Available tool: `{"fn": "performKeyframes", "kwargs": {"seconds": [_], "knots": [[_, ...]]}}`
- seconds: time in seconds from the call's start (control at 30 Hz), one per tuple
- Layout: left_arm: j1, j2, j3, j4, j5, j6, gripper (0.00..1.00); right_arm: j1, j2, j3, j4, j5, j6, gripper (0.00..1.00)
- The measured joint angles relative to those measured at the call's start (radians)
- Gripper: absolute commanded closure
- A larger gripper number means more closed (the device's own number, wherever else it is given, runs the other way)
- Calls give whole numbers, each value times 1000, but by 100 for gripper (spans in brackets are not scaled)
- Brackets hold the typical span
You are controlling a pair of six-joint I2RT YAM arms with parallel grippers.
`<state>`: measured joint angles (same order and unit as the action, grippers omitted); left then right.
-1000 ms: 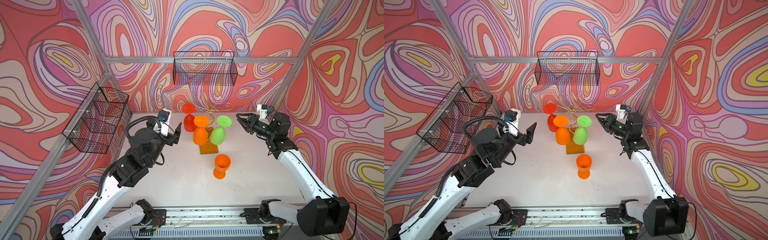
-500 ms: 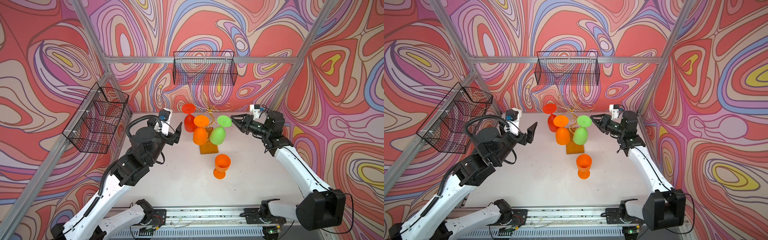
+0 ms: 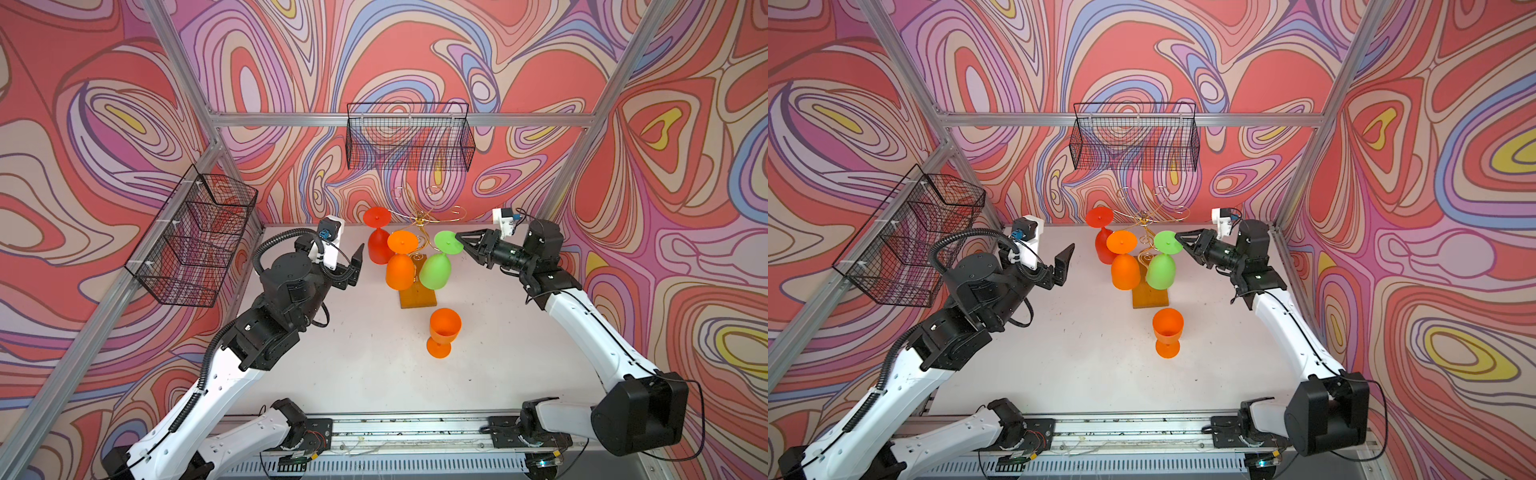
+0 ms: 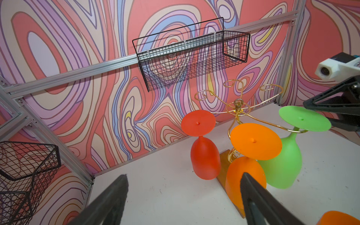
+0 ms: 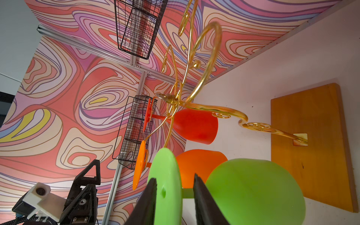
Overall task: Take the wine glass off the wine glass rack
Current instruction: 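Close the right gripper on the green glass's foot on the rack, then wiggle the held green glass to free its stem from the rack hook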
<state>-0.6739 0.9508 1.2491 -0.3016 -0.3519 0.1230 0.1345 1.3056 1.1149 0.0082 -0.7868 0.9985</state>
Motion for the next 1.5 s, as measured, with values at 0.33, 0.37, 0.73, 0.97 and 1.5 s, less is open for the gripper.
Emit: {"fn": "performKeyframes", "kwargs": {"seconds": [0.33, 0.37, 0.73, 0.97, 1.5], "knots": [[3, 0, 0, 0, 4, 0, 11, 4, 0, 0, -2, 0, -6, 78], [4, 0, 0, 0, 4, 0, 11, 5, 0, 0, -2, 0, -6, 78], [9, 0, 0, 0, 12, 0, 11, 5, 0, 0, -2, -3, -10, 89], [13, 0, 0, 0, 16, -1, 11, 5, -1, 13, 3, -8, -11, 99], [15, 8, 0, 0, 37, -5, 11, 5, -2, 20, -2, -17, -10, 100]]}}
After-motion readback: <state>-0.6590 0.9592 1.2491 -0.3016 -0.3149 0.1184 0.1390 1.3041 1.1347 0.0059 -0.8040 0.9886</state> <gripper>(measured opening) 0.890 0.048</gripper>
